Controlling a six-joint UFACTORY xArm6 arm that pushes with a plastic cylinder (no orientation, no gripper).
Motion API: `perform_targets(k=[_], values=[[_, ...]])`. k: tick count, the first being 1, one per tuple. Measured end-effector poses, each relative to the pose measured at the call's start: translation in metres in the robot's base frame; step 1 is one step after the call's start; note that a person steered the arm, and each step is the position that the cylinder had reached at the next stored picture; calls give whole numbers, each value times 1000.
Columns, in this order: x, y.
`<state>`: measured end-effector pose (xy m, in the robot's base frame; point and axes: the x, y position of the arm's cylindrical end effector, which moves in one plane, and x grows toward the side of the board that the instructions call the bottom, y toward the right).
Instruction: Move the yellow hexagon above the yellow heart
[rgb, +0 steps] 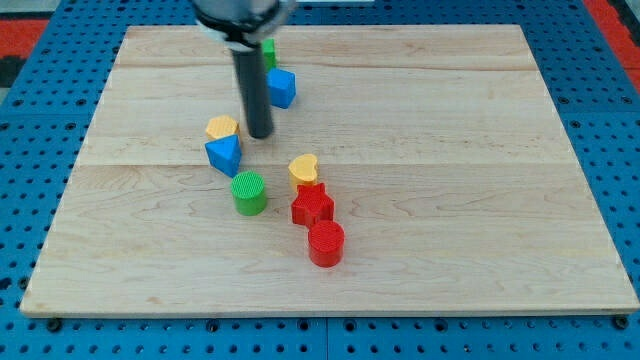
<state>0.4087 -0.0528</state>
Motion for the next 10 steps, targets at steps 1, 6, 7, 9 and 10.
perform_targets(k=[1,6,7,9,10], values=[[28,-6],[45,-5],[46,7],[56,-2],[76,-31]])
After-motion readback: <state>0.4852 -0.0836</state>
